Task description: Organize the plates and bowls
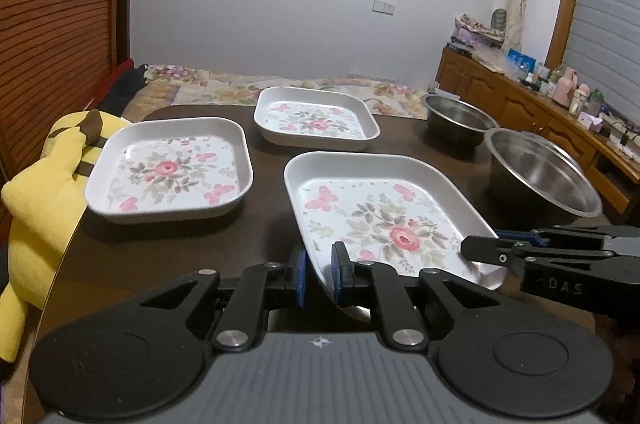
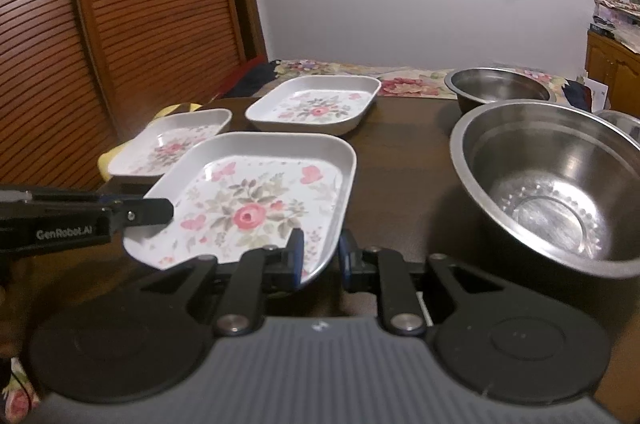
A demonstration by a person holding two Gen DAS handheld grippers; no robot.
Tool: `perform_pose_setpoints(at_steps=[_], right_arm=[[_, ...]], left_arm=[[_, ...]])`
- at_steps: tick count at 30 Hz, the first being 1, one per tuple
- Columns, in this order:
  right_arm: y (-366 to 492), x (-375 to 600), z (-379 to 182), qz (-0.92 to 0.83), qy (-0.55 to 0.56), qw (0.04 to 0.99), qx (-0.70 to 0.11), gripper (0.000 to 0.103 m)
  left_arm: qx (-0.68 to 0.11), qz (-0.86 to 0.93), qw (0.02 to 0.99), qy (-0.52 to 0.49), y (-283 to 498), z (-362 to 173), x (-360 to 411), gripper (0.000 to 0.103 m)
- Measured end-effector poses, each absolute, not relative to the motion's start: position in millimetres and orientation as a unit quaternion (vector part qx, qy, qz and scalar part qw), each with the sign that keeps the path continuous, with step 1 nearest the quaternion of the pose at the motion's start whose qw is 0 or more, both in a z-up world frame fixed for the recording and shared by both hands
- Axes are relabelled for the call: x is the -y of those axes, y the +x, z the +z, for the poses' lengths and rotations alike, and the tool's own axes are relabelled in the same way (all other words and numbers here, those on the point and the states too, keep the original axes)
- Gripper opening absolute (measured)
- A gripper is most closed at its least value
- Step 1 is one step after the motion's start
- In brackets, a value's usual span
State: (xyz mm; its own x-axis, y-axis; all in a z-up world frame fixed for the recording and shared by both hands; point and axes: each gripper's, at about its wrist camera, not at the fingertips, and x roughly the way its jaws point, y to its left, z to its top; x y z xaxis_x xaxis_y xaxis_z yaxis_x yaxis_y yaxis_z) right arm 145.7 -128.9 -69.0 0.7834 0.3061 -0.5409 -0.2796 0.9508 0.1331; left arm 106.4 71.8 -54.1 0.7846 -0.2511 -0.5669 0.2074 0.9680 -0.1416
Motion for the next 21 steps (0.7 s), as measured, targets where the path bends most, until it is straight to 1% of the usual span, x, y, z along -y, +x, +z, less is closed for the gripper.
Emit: perform_pose_setpoints(at_steps=[12, 21], right_arm=[[121, 129, -78, 0.178, 0.023, 0.935, -0.307, 0.020], [115, 128, -79, 0.180, 0.019, 0.933, -0.310, 0.020]], left_arm=[[-0.305, -0.119, 0.944, -0.036, 73, -62, -76, 0.014], [-0.311, -0.117, 0.942, -0.033, 70, -70, -76, 0.014]])
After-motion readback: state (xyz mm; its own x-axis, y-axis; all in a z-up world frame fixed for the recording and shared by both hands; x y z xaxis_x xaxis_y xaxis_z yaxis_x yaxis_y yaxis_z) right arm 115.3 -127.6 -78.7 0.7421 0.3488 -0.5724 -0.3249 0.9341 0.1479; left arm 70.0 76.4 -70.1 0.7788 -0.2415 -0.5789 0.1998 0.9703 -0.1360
